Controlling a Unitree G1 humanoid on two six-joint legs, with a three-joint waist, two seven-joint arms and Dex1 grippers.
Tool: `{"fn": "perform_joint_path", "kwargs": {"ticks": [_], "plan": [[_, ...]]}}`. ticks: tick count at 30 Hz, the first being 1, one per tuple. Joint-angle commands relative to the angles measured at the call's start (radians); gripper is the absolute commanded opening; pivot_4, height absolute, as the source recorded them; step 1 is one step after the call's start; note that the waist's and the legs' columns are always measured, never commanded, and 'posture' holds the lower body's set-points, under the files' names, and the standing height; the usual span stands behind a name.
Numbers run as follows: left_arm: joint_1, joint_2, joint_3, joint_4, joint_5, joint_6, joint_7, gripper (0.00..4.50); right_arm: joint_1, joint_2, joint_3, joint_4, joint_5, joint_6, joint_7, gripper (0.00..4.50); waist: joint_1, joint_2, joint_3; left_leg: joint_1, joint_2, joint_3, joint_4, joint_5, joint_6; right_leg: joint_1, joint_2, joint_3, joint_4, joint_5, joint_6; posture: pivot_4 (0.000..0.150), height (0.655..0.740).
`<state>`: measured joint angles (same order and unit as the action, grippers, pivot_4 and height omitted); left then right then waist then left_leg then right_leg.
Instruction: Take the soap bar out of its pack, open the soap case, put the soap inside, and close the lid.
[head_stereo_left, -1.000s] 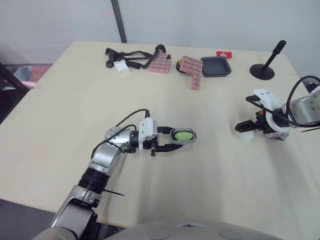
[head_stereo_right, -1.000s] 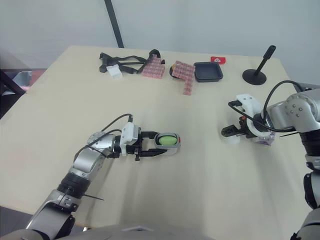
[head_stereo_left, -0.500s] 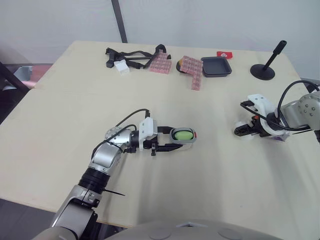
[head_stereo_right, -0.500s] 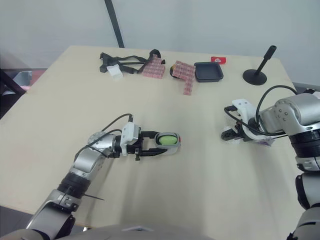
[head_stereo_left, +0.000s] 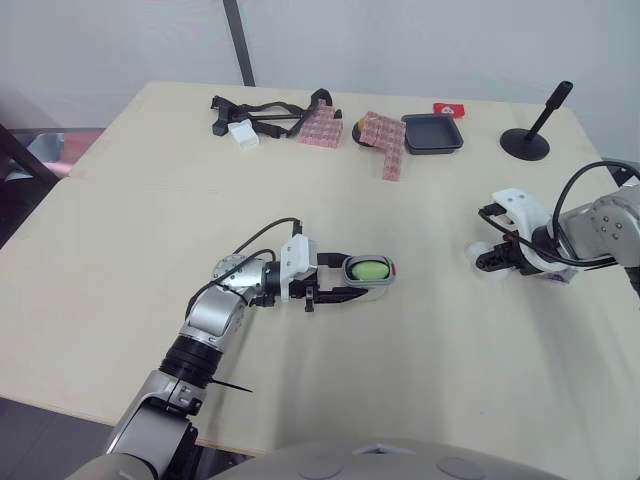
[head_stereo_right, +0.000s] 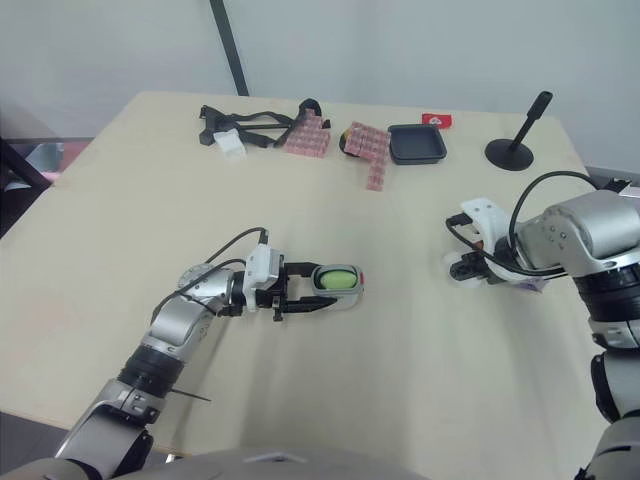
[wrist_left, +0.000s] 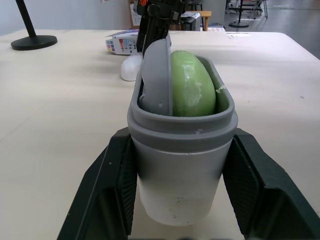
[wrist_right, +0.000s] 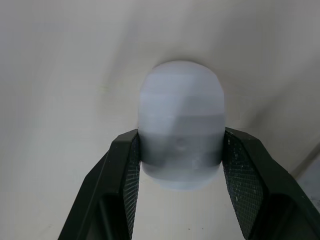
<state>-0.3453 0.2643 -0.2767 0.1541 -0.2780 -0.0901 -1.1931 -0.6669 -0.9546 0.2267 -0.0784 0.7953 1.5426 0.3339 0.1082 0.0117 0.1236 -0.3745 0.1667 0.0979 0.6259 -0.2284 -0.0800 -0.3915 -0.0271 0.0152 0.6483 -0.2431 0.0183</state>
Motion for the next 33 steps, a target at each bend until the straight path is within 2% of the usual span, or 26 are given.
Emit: {"fn": "perform_joint_path", "kwargs": {"ticks": [1,3,10,21,27,33], "plan": [[-0.009,0.001,0.004,-0.024,-0.01,-0.005,0.003,1.91,0.036,-0.055,0.027,-0.112,-0.055,-0.173,0.151,1.91,0.0,0.0,0.0,0.0,0.0,0.0,0.0,0.0,0.0,0.0,0.0,0.0,0.0,0.0,0.0,0.15,0.7374],[-0.01,0.0,0.003,-0.026,-0.011,-0.004,0.004,1.91,0.062,-0.099,0.04,-0.157,-0.11,-0.31,0.25,1.91,-0.001,0.0,0.0,0.0,0.0,0.0,0.0,0.0,-0.001,0.0,0.0,0.0,0.0,0.0,0.0,0.15,0.7374],[-0.018,-0.001,0.005,-0.015,-0.01,-0.008,0.003,1.91,0.05,-0.207,0.074,-0.201,-0.26,-0.59,0.539,1.91,-0.005,0.0,0.0,0.0,0.002,0.0,0.0,-0.001,0.0,0.0,0.0,0.0,0.0,0.0,0.0,0.15,0.7374],[-0.023,-0.006,0.001,-0.01,-0.005,-0.012,0.01,1.91,-0.133,-0.259,0.161,-0.334,-0.34,-0.587,0.848,1.91,-0.026,-0.001,0.0,0.0,0.004,0.0,0.0,0.0,0.001,-0.001,0.0,0.0,0.002,0.0,0.0,0.15,0.7374],[-0.024,-0.005,0.0,-0.009,-0.002,-0.014,0.009,1.91,-0.266,-0.221,0.215,-0.445,-0.326,-0.464,0.912,1.91,-0.028,0.0,0.0,0.0,0.005,0.0,0.001,0.0,0.001,-0.001,0.0,0.0,0.003,0.0,0.0,0.15,0.7374],[-0.037,-0.014,-0.001,0.005,0.0,-0.018,0.01,1.91,-0.376,-0.12,0.262,-0.482,-0.317,-0.391,0.922,1.91,-0.028,-0.001,0.0,0.0,0.005,0.0,0.001,0.0,0.001,-0.002,0.0,0.0,0.005,0.0,-0.001,0.15,0.7374]]}}
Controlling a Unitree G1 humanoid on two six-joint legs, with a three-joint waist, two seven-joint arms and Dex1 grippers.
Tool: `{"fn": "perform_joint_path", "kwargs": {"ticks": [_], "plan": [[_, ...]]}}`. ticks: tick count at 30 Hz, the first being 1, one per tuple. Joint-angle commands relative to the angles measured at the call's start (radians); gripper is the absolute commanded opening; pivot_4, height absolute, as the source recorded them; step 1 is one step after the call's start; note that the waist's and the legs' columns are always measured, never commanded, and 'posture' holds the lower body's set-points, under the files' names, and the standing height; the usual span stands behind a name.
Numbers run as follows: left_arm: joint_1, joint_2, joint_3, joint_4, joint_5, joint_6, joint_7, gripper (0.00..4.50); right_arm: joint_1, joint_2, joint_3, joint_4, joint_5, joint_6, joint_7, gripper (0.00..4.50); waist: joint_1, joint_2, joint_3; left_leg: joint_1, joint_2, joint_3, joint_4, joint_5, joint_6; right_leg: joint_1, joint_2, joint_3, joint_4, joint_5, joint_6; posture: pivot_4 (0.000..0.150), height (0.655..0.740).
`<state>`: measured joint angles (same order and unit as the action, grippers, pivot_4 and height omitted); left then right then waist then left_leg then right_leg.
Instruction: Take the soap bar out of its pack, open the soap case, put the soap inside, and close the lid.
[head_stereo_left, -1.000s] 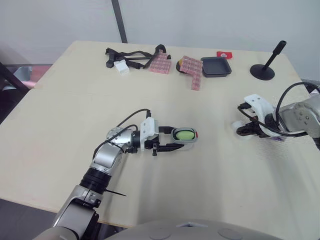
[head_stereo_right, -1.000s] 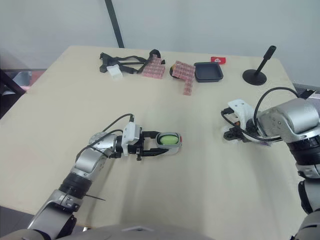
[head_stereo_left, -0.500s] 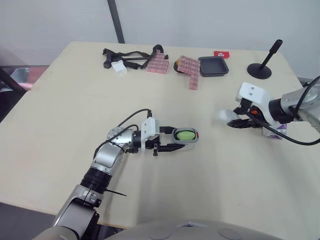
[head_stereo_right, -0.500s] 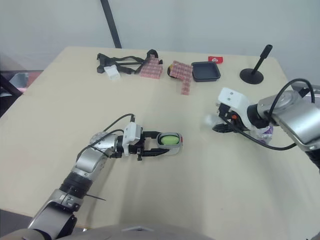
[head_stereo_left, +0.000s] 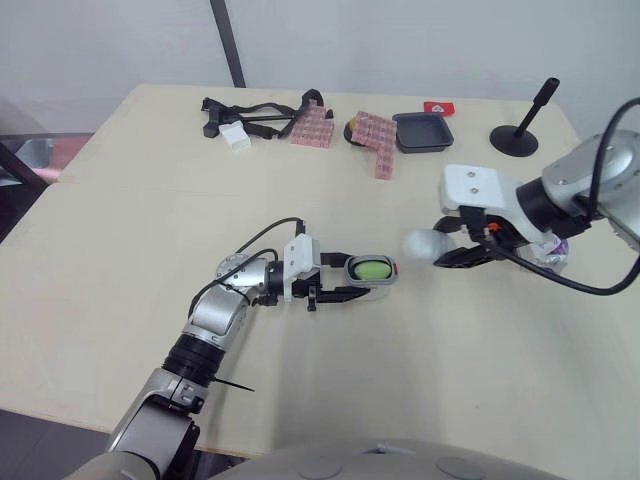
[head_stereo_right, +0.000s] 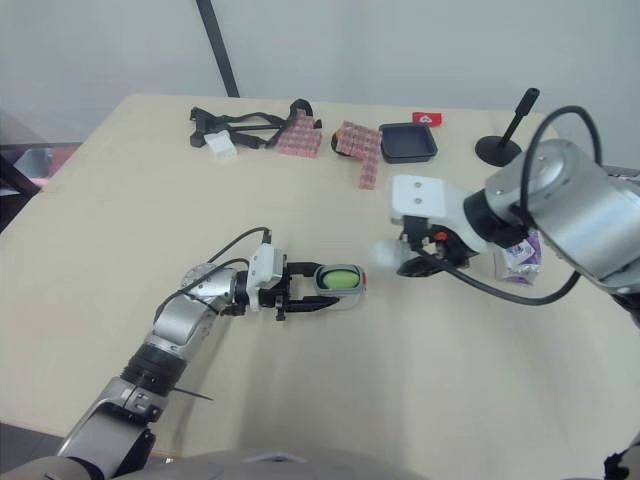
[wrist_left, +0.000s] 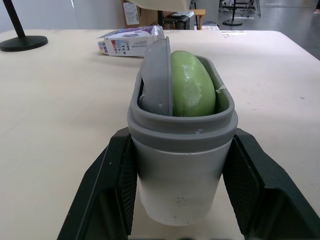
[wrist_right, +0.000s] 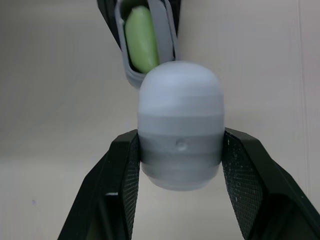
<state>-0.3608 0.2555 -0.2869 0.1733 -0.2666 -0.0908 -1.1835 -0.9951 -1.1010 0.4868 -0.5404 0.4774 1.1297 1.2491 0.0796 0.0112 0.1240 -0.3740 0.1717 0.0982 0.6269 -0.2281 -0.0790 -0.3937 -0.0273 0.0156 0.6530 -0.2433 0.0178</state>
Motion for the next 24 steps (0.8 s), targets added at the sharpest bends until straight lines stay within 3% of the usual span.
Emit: {"fn": "perform_joint_path", "kwargs": {"ticks": [1,9,24], "plan": [[-0.025,-0.007,0.009,-0.011,-0.011,-0.019,0.001,1.91,-0.061,0.052,0.009,-0.018,0.002,0.019,0.008,1.91,0.001,0.0,0.0,0.0,0.0,0.0,0.0,0.0,0.0,0.0,0.0,0.0,0.0,0.0,0.0,0.15,0.7374],[-0.033,-0.015,0.008,-0.001,-0.007,-0.028,0.006,1.91,-0.114,0.16,0.112,0.021,-0.072,-0.023,-0.003,1.91,0.003,0.0,0.0,0.0,0.0,0.0,0.0,0.0,0.0,-0.001,0.0,0.0,0.003,0.0,0.0,0.15,0.7374],[-0.025,-0.016,0.006,-0.008,-0.007,-0.027,0.015,1.91,-0.139,0.198,0.219,0.04,-0.121,0.007,0.02,1.91,0.002,0.0,0.0,-0.001,0.0,0.0,0.0,0.0,0.0,-0.001,0.0,0.0,0.003,0.0,0.0,0.15,0.7374]]}}
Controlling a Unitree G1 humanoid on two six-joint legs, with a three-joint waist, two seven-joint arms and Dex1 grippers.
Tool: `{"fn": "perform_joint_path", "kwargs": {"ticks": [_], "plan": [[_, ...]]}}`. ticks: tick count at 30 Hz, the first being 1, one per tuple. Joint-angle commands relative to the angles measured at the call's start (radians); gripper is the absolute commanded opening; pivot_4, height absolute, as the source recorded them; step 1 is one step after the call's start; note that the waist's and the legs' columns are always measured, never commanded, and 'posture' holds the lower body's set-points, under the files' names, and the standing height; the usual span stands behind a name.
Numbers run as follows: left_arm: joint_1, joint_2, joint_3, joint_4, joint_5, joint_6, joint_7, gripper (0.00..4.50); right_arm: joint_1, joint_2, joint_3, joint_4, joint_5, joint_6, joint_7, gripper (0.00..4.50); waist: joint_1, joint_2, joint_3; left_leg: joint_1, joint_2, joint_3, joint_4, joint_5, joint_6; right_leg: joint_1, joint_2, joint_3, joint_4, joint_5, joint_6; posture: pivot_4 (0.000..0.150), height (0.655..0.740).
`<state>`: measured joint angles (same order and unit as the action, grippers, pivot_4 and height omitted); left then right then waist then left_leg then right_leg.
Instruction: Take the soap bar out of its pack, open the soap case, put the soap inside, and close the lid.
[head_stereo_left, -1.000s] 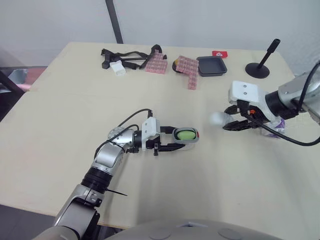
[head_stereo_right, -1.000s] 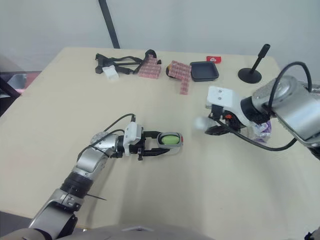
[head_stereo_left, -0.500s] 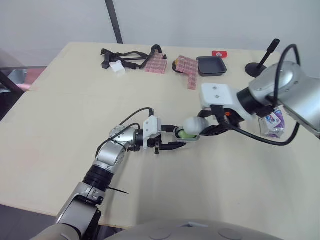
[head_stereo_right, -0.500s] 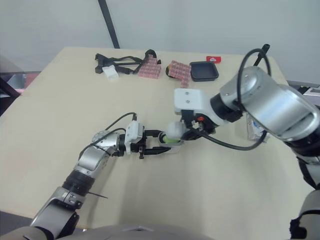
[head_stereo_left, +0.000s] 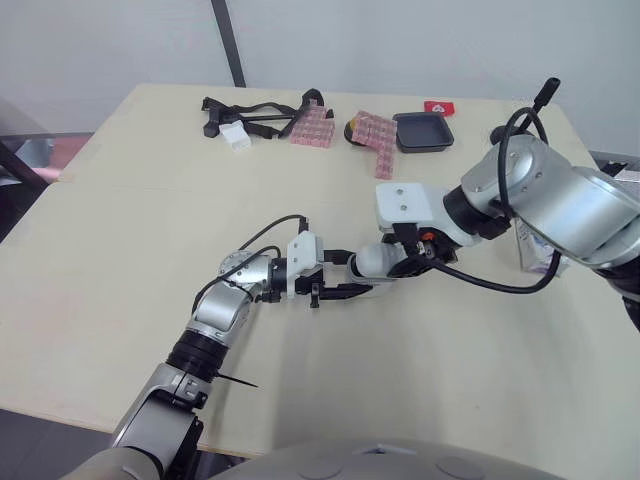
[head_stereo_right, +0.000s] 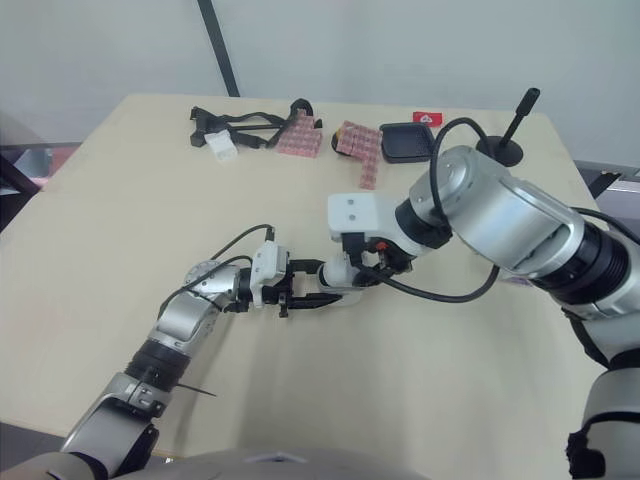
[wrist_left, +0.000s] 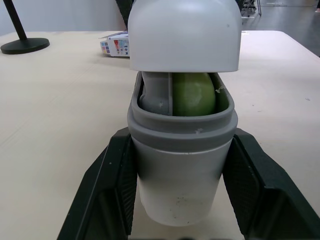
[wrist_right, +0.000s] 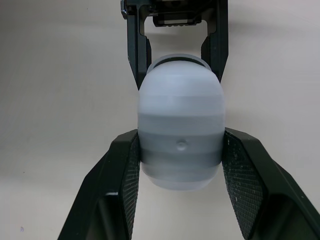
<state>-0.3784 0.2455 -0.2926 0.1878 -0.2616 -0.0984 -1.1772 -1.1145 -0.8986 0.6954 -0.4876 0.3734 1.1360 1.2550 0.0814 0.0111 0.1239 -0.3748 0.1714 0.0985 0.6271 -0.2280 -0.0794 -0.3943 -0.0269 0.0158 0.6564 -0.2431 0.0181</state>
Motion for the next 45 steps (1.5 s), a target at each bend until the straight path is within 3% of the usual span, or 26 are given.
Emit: {"fn": "perform_joint_path", "kwargs": {"ticks": [1,45], "plan": [[-0.005,-0.007,0.011,-0.024,-0.012,-0.019,0.01,1.91,-0.019,0.001,0.014,-0.012,-0.02,0.001,0.011,1.91,0.0,0.0,0.0,0.0,0.0,0.0,0.0,0.0,0.0,0.0,0.0,0.0,0.0,0.0,0.0,0.15,0.7374],[0.0,-0.014,0.013,-0.038,-0.009,-0.018,0.026,1.91,0.077,0.101,0.101,0.089,-0.106,0.02,-0.068,1.91,-0.011,-0.004,-0.003,0.014,0.0,0.0,-0.001,0.001,-0.002,0.012,0.0,0.001,-0.002,0.0,0.0,0.15,0.7374]]}}
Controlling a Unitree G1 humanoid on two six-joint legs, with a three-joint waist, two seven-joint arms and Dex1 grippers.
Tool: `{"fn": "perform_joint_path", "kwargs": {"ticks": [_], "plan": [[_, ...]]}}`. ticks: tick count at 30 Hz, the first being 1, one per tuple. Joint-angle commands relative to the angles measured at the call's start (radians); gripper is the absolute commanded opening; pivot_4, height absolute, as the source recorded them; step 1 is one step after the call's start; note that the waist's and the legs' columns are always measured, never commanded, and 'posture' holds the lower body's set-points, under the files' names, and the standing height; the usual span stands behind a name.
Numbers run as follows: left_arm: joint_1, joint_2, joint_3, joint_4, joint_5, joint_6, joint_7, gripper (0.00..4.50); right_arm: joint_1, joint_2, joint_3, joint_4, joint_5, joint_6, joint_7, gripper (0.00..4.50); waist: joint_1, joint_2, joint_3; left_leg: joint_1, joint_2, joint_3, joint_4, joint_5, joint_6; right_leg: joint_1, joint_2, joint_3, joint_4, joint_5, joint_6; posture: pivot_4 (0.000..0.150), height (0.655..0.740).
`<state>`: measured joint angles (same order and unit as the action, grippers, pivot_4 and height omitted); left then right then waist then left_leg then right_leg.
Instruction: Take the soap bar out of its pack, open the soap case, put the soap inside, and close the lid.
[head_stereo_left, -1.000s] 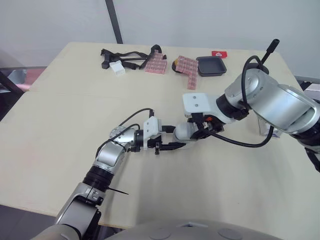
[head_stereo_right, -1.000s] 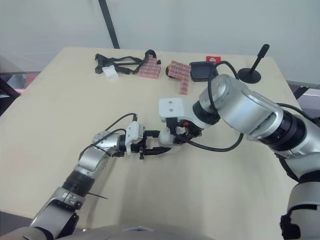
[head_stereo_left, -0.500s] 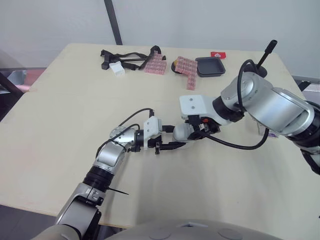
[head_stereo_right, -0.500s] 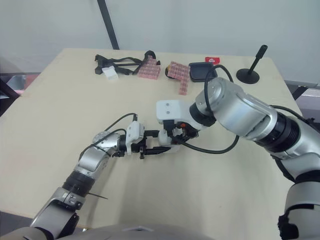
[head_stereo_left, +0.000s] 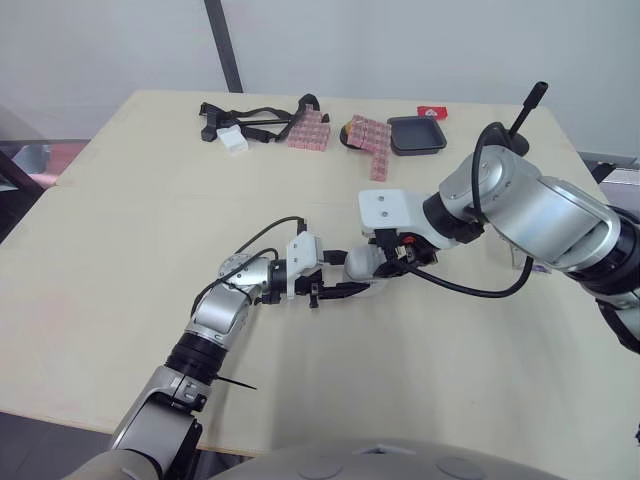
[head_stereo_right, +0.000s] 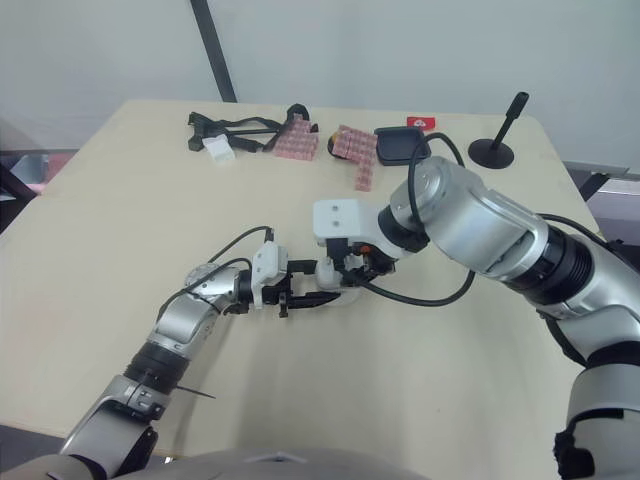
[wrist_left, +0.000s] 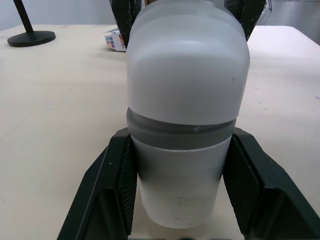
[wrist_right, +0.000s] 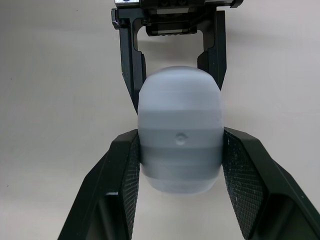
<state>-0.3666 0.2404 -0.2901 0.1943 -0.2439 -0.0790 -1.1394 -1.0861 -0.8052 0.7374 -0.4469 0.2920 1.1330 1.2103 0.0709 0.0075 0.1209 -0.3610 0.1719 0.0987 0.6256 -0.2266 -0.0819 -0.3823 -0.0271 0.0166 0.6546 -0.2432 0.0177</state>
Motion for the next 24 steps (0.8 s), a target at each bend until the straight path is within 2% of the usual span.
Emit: {"fn": "perform_joint_path", "kwargs": {"ticks": [1,24], "plan": [[-0.011,-0.008,0.01,-0.046,-0.027,-0.038,-0.012,1.91,0.051,0.01,0.057,0.049,-0.022,0.026,-0.023,1.91,-0.001,-0.001,0.0,0.002,0.0,0.0,-0.001,0.0,0.0,0.002,0.0,0.0,-0.001,0.0,0.0,0.15,0.7374],[-0.003,-0.008,0.012,-0.048,-0.025,-0.049,-0.015,1.91,0.084,0.03,0.048,0.079,-0.048,0.015,-0.032,1.91,-0.013,-0.002,-0.003,0.005,0.0,0.0,-0.003,0.0,0.0,0.004,0.0,0.0,-0.002,0.0,0.0,0.15,0.7374]]}}
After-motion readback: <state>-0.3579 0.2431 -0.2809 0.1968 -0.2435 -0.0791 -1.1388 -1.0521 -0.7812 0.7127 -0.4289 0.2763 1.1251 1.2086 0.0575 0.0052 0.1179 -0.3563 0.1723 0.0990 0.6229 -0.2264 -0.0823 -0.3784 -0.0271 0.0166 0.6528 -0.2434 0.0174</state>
